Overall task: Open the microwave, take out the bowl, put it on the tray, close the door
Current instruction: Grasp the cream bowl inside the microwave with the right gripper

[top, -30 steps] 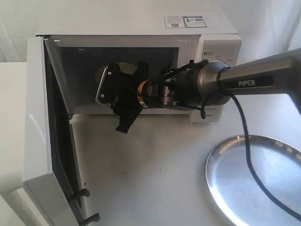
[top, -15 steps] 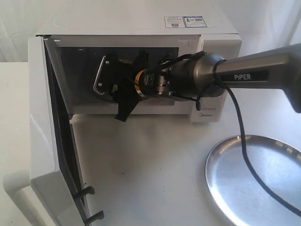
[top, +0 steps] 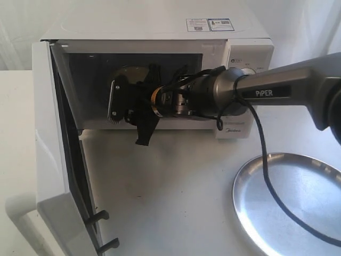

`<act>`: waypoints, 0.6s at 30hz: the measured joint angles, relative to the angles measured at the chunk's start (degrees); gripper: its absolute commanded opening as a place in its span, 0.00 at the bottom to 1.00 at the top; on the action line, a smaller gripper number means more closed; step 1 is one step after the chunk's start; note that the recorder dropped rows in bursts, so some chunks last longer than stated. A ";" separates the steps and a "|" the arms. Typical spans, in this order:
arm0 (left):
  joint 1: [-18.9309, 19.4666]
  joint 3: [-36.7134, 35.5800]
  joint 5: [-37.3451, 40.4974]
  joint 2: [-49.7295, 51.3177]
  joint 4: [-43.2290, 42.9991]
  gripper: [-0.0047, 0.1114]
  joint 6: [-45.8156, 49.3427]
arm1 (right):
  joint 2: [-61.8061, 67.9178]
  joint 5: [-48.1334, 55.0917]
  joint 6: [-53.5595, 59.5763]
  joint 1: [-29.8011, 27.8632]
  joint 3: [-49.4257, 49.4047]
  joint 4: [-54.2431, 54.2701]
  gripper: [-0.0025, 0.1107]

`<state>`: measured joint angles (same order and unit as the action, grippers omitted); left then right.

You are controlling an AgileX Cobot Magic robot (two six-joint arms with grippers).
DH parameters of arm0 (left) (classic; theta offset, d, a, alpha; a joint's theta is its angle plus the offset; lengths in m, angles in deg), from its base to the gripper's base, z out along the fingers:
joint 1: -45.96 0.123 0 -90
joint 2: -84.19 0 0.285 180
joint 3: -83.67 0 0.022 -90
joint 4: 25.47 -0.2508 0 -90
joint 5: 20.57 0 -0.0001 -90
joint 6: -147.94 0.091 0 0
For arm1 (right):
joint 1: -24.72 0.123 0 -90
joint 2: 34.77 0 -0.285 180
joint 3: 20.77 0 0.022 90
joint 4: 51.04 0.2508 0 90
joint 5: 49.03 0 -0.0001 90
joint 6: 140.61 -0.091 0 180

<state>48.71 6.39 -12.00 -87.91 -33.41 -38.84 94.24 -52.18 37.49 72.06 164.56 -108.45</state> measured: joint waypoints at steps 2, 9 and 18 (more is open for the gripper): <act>0.00 0.00 0.00 0.00 0.00 0.04 0.00 | 0.53 -0.25 0.25 0.00 1.31 0.00 0.43; 0.00 0.00 0.00 0.00 0.00 0.04 0.00 | 1.45 -0.43 0.57 0.00 3.80 -0.07 0.43; 0.00 0.00 0.00 0.00 0.00 0.04 0.00 | 5.58 2.44 1.54 0.00 7.31 -0.07 0.43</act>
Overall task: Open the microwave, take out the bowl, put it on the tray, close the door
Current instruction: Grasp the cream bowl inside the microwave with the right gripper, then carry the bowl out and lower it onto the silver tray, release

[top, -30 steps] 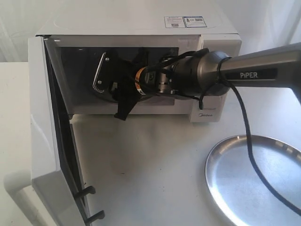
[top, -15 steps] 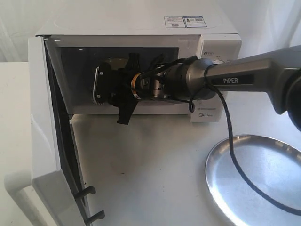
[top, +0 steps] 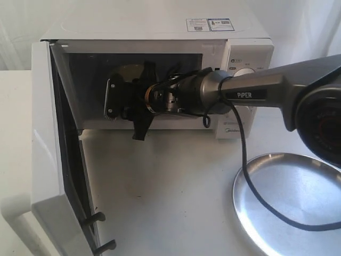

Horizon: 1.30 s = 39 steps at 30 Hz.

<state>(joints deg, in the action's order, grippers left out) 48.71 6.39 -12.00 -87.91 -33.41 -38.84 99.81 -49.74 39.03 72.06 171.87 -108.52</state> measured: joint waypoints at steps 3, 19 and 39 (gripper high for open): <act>0.00 0.00 0.00 0.00 0.00 0.04 0.00 | 1.18 0.23 0.00 0.00 1.21 0.00 0.40; 0.00 0.00 0.00 0.00 0.00 0.04 0.00 | -6.59 5.99 -15.64 2.47 -7.31 1.33 0.02; 0.00 0.00 0.00 0.00 0.00 0.04 0.00 | -53.48 44.41 -57.82 18.56 -61.63 10.17 0.02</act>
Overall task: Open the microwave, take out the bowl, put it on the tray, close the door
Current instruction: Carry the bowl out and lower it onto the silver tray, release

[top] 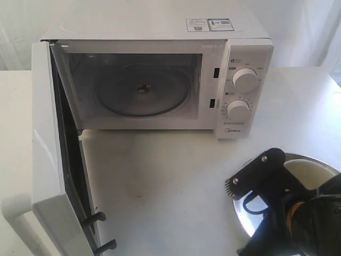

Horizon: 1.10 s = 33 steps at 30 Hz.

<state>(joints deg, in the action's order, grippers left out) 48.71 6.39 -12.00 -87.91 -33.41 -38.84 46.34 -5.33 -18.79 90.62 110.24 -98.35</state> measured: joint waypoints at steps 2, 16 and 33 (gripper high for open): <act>0.00 0.00 0.00 0.00 0.00 0.04 0.00 | 0.88 -2.79 -0.52 0.08 -1.69 0.18 0.02; 0.00 0.00 0.00 0.00 0.00 0.04 0.00 | 3.39 -5.71 -7.17 0.08 -6.55 -10.40 0.02; 0.00 0.00 0.00 0.00 0.00 0.04 0.00 | 3.39 -6.96 -9.79 0.13 -6.55 -11.53 0.31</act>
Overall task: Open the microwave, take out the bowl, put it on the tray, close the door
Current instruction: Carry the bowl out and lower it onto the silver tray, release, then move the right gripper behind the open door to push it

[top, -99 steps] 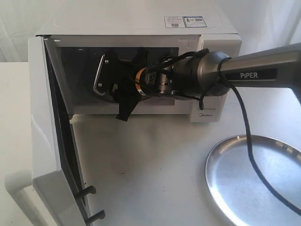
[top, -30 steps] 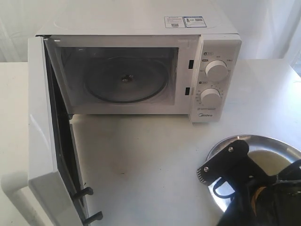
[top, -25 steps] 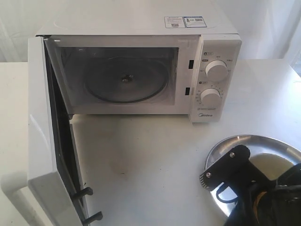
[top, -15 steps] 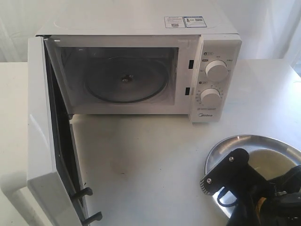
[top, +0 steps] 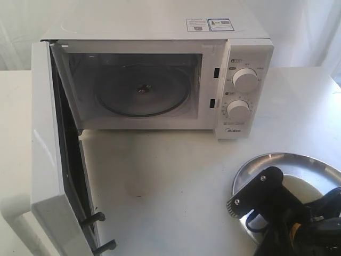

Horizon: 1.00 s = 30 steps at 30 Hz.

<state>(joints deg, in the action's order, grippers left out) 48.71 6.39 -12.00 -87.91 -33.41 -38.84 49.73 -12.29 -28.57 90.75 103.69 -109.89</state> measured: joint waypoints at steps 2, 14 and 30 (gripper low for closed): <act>0.00 0.00 0.00 0.00 0.00 0.04 0.00 | 0.00 0.00 -0.64 0.00 0.00 -0.11 0.35; 0.00 0.00 0.00 0.00 0.00 0.04 0.00 | -2.03 -4.13 -31.18 0.00 0.00 -32.48 0.36; 0.00 0.00 0.00 0.00 0.00 0.04 0.00 | -21.82 -33.22 -27.70 0.14 11.70 -40.45 0.02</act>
<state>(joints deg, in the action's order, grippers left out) 48.71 6.39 -12.00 -87.91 -33.41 -38.84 27.92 -45.51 -56.28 90.89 115.39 -150.34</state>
